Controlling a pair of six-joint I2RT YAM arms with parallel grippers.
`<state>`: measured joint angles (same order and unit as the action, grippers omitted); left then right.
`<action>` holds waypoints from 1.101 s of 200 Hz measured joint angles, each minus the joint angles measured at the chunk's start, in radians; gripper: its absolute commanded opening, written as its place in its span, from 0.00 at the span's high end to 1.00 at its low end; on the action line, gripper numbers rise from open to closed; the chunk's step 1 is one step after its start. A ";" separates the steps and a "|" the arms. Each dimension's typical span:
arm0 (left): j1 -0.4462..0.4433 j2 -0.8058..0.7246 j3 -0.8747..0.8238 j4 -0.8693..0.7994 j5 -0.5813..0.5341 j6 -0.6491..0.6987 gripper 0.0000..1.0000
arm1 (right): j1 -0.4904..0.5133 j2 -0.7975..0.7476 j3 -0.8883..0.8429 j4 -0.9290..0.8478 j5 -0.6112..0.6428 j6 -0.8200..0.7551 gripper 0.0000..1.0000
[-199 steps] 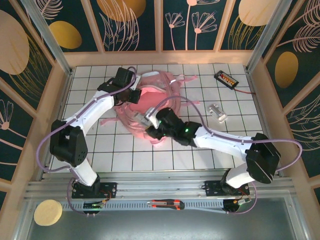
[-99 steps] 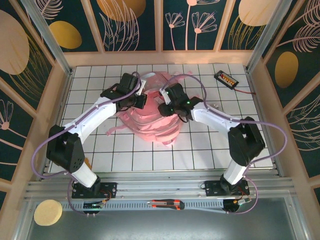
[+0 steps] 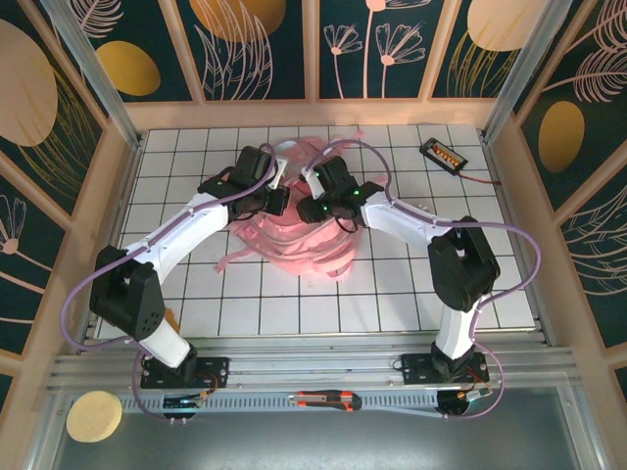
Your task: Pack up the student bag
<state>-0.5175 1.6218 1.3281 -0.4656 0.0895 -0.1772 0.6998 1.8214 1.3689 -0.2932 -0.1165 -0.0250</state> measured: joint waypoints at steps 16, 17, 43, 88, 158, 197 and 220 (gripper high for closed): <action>-0.001 0.002 0.009 -0.013 0.001 0.017 1.00 | 0.012 -0.031 -0.041 0.006 -0.017 -0.087 0.64; -0.001 0.002 0.010 -0.014 0.000 0.018 1.00 | 0.012 -0.032 -0.043 0.006 -0.017 -0.089 0.64; -0.001 0.006 0.028 -0.030 0.006 0.044 1.00 | 0.016 -0.053 -0.076 0.017 -0.011 -0.230 0.64; 0.000 0.008 0.028 -0.037 0.011 0.071 1.00 | 0.004 0.016 -0.042 0.089 0.083 -0.400 0.32; 0.006 0.023 0.030 -0.032 0.010 0.072 1.00 | -0.021 0.050 -0.041 0.195 0.126 -0.414 0.10; -0.001 0.023 0.030 -0.034 0.017 0.071 1.00 | -0.095 -0.167 -0.196 0.201 0.043 -0.211 0.01; -0.001 0.023 0.030 -0.033 0.016 0.066 0.96 | -0.183 -0.320 -0.265 0.212 -0.047 0.014 0.01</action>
<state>-0.5182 1.6447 1.3579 -0.4988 0.1059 -0.1112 0.5167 1.5013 1.1038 -0.0807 -0.1635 -0.0113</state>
